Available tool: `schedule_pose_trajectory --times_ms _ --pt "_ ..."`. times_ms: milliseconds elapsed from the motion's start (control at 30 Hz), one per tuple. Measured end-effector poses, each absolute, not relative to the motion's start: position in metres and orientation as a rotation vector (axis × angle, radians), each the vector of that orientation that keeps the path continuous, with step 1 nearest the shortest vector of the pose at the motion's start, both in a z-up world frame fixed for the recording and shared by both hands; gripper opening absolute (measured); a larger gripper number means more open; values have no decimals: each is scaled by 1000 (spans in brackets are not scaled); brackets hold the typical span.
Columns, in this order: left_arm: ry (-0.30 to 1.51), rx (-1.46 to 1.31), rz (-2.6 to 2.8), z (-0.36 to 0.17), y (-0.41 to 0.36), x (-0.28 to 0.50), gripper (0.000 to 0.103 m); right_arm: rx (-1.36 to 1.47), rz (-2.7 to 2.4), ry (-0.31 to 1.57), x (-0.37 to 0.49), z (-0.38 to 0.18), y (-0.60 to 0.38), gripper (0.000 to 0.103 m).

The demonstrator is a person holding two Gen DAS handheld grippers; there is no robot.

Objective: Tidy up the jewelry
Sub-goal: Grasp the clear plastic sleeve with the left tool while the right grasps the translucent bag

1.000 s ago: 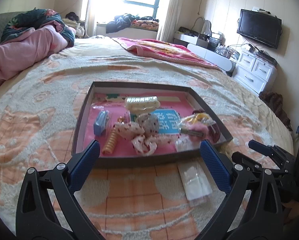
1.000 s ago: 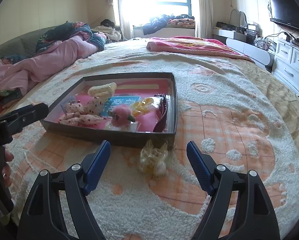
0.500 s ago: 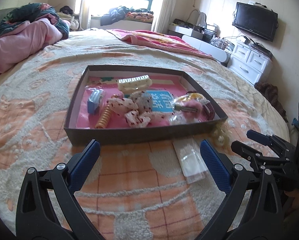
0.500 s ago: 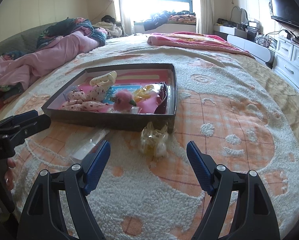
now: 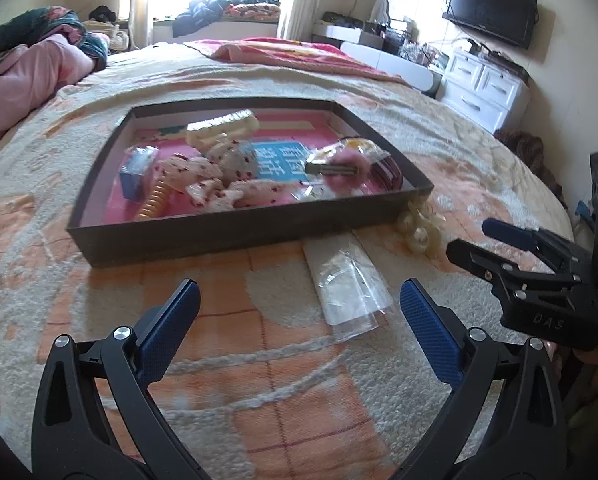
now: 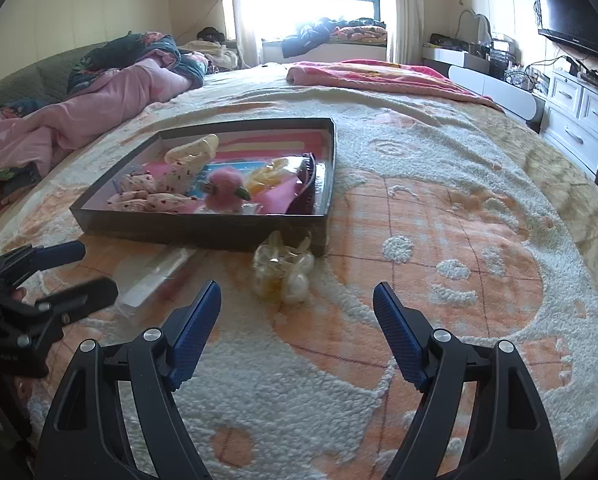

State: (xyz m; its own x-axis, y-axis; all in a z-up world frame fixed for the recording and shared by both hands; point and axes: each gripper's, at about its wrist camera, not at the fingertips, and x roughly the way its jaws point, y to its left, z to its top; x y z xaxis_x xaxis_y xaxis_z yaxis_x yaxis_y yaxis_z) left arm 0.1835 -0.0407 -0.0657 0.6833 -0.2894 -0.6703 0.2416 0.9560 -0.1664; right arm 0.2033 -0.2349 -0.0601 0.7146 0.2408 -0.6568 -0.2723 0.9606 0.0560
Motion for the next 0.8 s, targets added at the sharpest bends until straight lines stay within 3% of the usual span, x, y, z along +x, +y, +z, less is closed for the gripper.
schedule_pose_trajectory --times_ms 100,333,800 --pt "774 -57 -323 -69 -48 186 91 -5 301 738 210 -63 -241 76" --pt "820 -53 -369 -79 -62 198 70 69 342 798 231 -72 -246 66" --pt "872 -69 -359 -87 -65 211 48 94 392 841 248 -81 -236 42"
